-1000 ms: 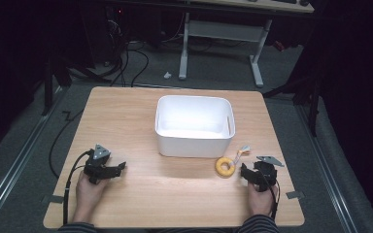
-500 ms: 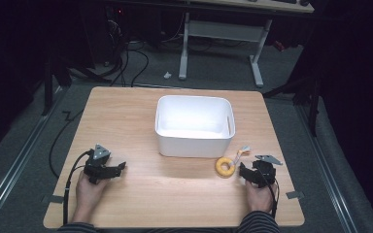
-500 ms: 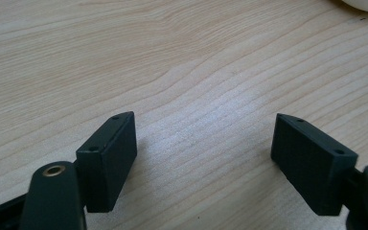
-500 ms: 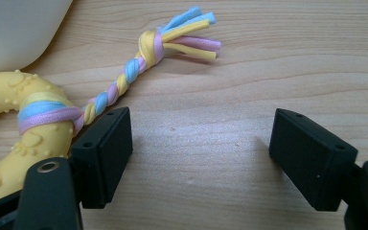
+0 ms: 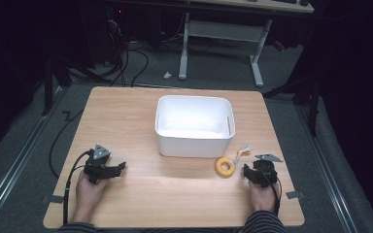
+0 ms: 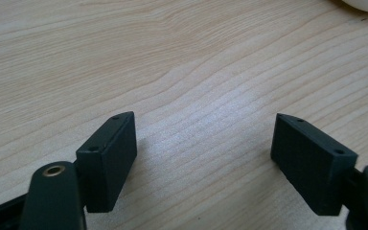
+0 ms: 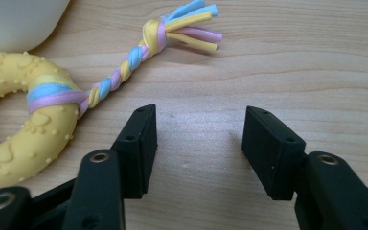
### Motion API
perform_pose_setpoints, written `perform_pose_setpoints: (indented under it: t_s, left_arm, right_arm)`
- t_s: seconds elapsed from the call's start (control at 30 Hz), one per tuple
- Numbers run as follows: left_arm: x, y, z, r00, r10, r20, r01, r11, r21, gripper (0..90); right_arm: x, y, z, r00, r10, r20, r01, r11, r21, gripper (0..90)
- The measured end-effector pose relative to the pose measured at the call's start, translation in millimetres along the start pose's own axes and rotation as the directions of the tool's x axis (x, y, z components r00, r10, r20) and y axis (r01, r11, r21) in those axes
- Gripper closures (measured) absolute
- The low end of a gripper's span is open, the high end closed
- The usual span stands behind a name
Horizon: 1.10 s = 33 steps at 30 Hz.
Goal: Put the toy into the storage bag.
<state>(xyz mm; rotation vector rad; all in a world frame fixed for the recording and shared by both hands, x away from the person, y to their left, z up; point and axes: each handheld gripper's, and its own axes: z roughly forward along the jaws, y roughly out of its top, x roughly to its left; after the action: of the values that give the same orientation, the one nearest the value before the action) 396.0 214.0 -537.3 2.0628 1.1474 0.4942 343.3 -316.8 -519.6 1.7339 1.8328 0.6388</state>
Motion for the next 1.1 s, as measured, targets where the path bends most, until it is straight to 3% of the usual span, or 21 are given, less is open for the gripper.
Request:
perform_pose_setpoints:
  t_s: [0.27,0.53,0.63,0.87,0.97,1.1]
  left_arm:
    - [-0.1,-0.1,0.1,1.0000,0.000,0.000,0.000,1.0000,-0.001,24.2]
    - [-0.2,-0.1,-0.1,1.0000,0.002,-0.002,-0.002,1.0000,0.001,24.3]
    - [-0.1,-0.1,-0.1,1.0000,0.002,-0.002,-0.002,1.0000,0.001,24.3]
    - [-0.1,-0.1,-0.1,1.0000,0.001,-0.002,-0.001,1.0000,0.000,24.2]
    - [-0.1,-0.1,0.0,1.0000,0.000,-0.002,0.000,1.0000,-0.001,24.2]
    - [-0.1,-0.1,0.0,1.0000,0.000,-0.002,0.000,1.0000,-0.001,24.3]
  right_arm:
    - [-0.2,7.4,-15.9,0.9965,-0.052,-0.065,0.055,0.997,0.049,55.8]
    - [3.5,23.9,-38.8,0.9897,-0.123,-0.073,0.126,0.991,0.050,57.4]
    - [7.5,28.9,-41.7,0.9854,-0.145,-0.090,0.150,0.987,0.059,57.6]
    - [15.0,41.4,-41.1,0.9816,-0.145,-0.124,0.158,0.982,0.102,57.7]
    - [25.5,48.5,-39.3,0.9740,-0.179,-0.138,0.198,0.971,0.133,57.7]
    - [32.0,50.9,-37.5,0.9695,-0.198,-0.144,0.218,0.966,0.139,57.7]
